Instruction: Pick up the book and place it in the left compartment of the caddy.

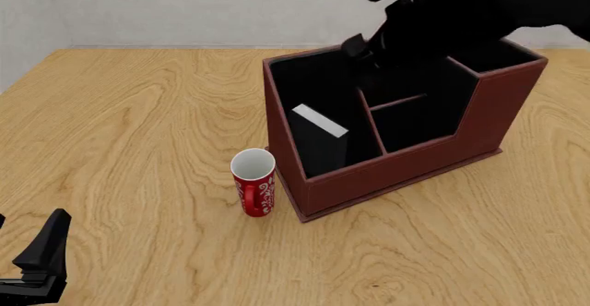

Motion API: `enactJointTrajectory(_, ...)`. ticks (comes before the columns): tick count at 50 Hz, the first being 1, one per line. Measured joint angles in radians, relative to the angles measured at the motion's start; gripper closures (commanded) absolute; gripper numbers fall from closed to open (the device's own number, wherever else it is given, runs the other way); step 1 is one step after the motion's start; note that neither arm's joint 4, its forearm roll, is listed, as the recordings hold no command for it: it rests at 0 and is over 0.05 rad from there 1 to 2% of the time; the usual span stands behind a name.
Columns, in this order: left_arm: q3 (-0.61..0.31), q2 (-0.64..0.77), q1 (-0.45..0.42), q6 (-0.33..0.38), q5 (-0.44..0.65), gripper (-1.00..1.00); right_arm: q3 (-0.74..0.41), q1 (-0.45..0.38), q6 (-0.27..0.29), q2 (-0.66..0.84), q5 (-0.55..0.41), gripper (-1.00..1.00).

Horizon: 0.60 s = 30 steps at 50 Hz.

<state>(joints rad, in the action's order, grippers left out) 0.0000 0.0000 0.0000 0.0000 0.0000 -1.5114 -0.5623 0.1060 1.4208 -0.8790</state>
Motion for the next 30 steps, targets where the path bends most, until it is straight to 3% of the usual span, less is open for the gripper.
enactJointTrajectory(30,0.000,0.000,0.000,0.000,0.000,-1.00,0.255,0.003,0.029,-0.296,0.191,-1.00)
